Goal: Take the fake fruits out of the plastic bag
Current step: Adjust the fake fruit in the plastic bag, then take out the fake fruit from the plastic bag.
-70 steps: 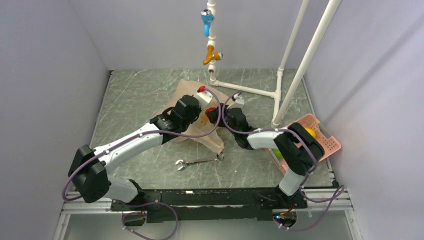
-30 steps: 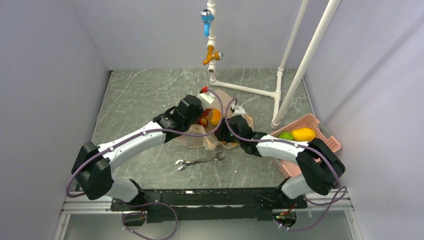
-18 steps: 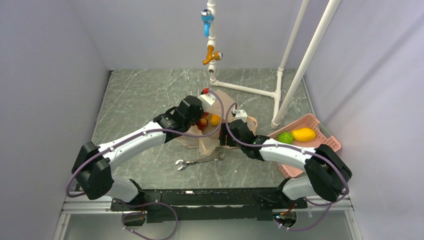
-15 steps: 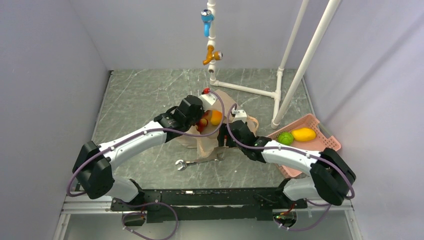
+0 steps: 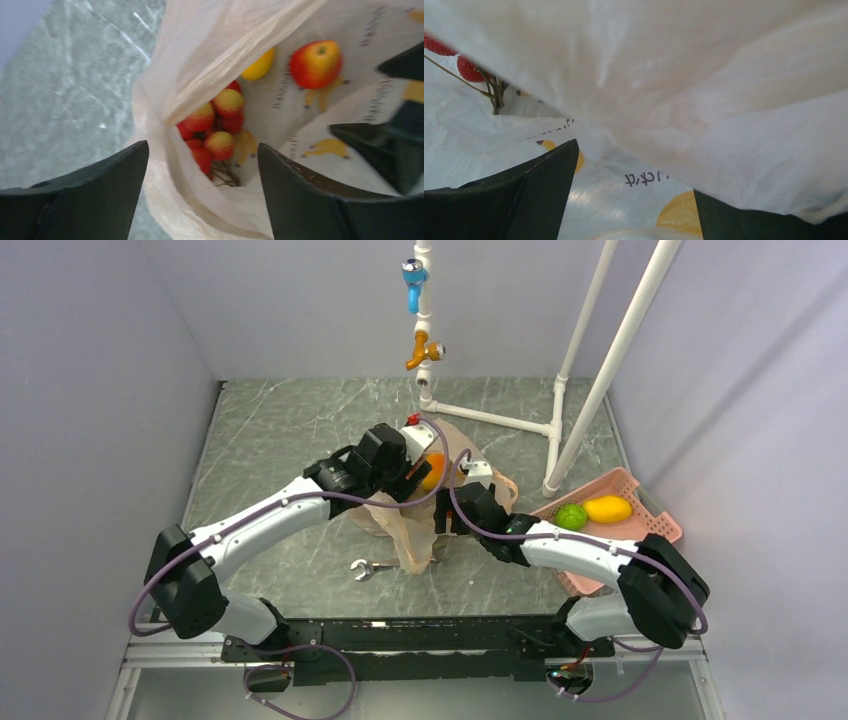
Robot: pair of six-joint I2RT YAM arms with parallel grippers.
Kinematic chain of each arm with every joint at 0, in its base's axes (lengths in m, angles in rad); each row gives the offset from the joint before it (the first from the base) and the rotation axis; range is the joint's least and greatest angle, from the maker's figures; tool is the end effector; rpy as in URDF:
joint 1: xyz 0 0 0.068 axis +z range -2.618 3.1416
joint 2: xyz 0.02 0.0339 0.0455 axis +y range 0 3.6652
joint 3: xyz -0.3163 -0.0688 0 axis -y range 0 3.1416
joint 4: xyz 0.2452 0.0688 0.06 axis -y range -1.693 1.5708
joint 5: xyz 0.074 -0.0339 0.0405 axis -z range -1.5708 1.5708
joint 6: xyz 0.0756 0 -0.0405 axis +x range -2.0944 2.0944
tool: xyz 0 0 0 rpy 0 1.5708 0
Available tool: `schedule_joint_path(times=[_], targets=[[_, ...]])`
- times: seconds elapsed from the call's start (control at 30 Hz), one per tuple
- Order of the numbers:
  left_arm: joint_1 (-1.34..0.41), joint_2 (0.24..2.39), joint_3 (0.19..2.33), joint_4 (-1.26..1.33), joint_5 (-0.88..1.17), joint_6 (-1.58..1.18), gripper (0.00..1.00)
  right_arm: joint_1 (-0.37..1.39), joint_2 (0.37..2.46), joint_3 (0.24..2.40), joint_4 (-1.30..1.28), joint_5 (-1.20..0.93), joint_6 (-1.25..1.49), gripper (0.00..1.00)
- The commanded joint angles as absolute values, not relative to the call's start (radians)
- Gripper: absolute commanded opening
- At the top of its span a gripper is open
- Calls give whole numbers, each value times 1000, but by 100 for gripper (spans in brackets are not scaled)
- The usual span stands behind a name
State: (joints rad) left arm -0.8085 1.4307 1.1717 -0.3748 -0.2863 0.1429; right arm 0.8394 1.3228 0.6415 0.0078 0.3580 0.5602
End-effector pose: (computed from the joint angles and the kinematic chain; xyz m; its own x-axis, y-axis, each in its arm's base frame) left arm 0.2546 -0.2357 0.3351 -0.3284 0.5417 -0.7737 0.5894 0.7576 0.2803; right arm 0.2093 0.1935 0.2220 -0.6261 0.0475 -0.7783 -0.2142 0.9493 0.2302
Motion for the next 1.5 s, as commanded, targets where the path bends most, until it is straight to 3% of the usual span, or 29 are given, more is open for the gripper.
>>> schedule_joint_path(times=[0.0, 0.1, 0.27, 0.67, 0.8, 0.93, 1.13, 1.27, 1.37, 1.47], targets=[[-815, 1354, 1305, -547, -159, -71, 92, 840, 1289, 683, 50, 379, 570, 83], [-816, 1298, 1316, -649, -93, -229, 99, 838, 1241, 633, 93, 356, 586, 83], [-883, 1149, 1237, -658, -21, -494, 100, 824, 1217, 593, 135, 276, 645, 83], [-1216, 1079, 1127, -849, -430, -1000, 99, 816, 1166, 584, 114, 254, 624, 82], [-1233, 1047, 1006, -642, -447, -1023, 99, 815, 1170, 599, 101, 338, 634, 82], [-1234, 1070, 995, -630, -532, -1051, 99, 815, 1213, 653, 61, 415, 622, 82], [-1234, 1177, 994, -549, -500, -992, 99, 814, 1239, 695, 29, 481, 594, 82], [-1234, 1234, 1001, -606, -512, -1009, 76, 813, 1251, 694, 53, 492, 581, 82], [-1235, 1213, 945, -602, -500, -1027, 48, 812, 1293, 713, 55, 508, 583, 82], [-1238, 1168, 874, -557, -470, -1044, 13, 807, 1352, 729, 73, 513, 593, 82]])
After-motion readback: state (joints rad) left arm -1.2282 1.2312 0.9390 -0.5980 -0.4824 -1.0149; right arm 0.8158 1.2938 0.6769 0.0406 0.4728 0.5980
